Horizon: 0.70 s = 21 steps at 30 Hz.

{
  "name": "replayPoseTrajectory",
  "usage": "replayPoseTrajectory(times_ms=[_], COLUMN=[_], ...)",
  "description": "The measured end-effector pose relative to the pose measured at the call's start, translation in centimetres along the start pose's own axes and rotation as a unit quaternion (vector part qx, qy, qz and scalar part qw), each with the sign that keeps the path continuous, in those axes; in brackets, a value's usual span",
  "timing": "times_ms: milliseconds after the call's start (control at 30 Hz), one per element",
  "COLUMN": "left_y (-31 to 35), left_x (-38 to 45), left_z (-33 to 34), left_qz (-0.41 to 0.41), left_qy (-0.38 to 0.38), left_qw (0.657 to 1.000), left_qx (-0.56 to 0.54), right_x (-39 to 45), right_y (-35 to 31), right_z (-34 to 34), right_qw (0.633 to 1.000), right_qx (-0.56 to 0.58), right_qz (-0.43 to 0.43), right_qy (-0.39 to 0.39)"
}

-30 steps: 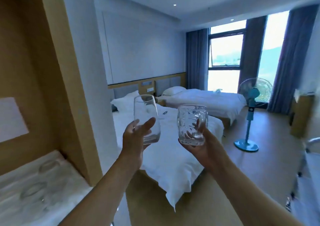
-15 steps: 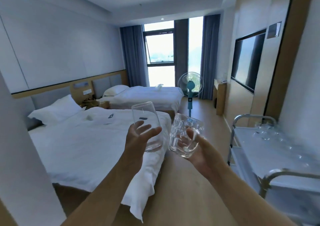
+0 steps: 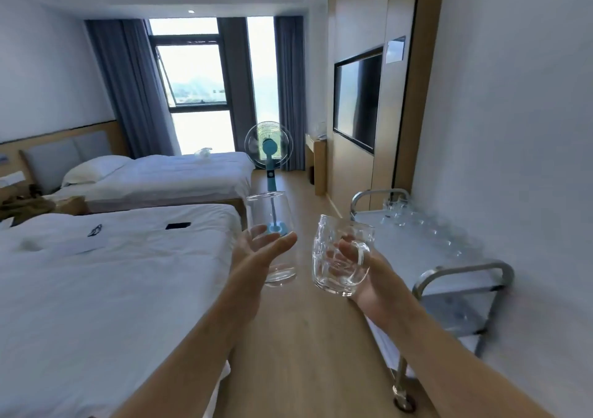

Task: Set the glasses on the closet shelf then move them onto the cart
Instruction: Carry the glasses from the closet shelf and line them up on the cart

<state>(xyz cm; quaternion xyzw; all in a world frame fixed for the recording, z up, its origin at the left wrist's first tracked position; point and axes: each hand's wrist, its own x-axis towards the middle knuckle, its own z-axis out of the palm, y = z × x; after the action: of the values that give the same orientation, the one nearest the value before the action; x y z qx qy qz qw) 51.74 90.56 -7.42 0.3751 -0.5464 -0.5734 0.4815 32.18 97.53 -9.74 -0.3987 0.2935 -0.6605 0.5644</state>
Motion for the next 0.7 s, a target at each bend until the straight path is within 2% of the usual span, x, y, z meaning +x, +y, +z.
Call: replayPoseTrajectory(times_ms=[267,700], left_y=[-2.8,-6.0], left_x=[8.4,23.4], left_z=[5.1,13.0], left_qz=[-0.009,-0.027], left_qy=[-0.065,-0.081], left_qw=[0.998,0.996], left_qx=[0.004,0.031], right_x=[5.2,17.3], right_y=[-1.7,-5.2], right_z=[-7.2,-17.3], right_qw=[0.998,0.996], right_qx=[-0.039,-0.035], right_qz=[-0.025,-0.019], right_qy=[0.049,0.081])
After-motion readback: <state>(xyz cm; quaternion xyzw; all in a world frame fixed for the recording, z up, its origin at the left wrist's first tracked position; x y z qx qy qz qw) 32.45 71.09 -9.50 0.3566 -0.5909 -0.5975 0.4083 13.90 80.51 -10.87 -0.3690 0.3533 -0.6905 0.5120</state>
